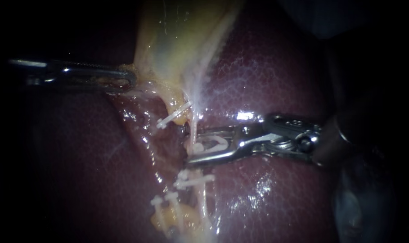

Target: Clipping third clip right tube

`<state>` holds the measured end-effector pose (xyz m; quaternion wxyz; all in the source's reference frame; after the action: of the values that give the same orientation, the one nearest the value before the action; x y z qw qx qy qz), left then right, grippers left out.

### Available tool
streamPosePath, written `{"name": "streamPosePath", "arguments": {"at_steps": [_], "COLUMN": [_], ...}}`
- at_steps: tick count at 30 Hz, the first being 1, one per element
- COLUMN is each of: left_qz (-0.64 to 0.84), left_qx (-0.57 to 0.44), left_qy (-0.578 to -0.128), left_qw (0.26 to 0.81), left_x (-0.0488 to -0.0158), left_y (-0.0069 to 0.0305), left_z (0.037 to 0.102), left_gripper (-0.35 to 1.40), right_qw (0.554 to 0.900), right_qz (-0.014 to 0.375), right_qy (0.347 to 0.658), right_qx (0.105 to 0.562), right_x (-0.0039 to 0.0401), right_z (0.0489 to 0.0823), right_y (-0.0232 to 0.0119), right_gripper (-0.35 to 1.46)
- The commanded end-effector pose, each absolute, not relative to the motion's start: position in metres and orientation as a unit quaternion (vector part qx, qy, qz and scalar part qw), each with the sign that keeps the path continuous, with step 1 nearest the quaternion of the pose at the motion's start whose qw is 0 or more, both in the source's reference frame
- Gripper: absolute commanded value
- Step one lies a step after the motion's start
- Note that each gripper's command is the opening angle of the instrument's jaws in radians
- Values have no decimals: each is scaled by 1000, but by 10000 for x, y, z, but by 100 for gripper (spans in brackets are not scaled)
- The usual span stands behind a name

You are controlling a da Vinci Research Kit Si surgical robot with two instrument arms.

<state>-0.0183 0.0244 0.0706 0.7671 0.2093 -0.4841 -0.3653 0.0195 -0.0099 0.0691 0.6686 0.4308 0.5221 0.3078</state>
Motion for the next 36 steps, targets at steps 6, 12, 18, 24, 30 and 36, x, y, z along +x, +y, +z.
{"name": "streamPosePath", "arguments": {"at_steps": [6,12,18,24,30,36], "left_qz": [-366,-365,-368,-368,-368,-368], "left_qx": [209,209,211,211,211,210], "left_qy": [-484,-484,-484,-484,-484,-484], "left_qw": [767,767,766,766,766,766], "left_x": [-183,-183,-183,-183,-183,-183], "left_y": [244,244,244,244,244,244], "left_z": [706,706,706,706,706,707], "left_gripper": [-35,-35,-35,-35,-35,-35], "right_qw": [619,605,587,587,577,545], "right_qz": [325,333,338,337,346,392], "right_qy": [552,558,570,570,568,543], "right_qx": [454,461,466,465,473,504], "right_x": [201,199,199,198,196,202], "right_z": [670,632,608,614,620,630], "right_y": [-87,-70,-62,-61,-60,-67], "right_gripper": [47,47,46,44,40,41]}}
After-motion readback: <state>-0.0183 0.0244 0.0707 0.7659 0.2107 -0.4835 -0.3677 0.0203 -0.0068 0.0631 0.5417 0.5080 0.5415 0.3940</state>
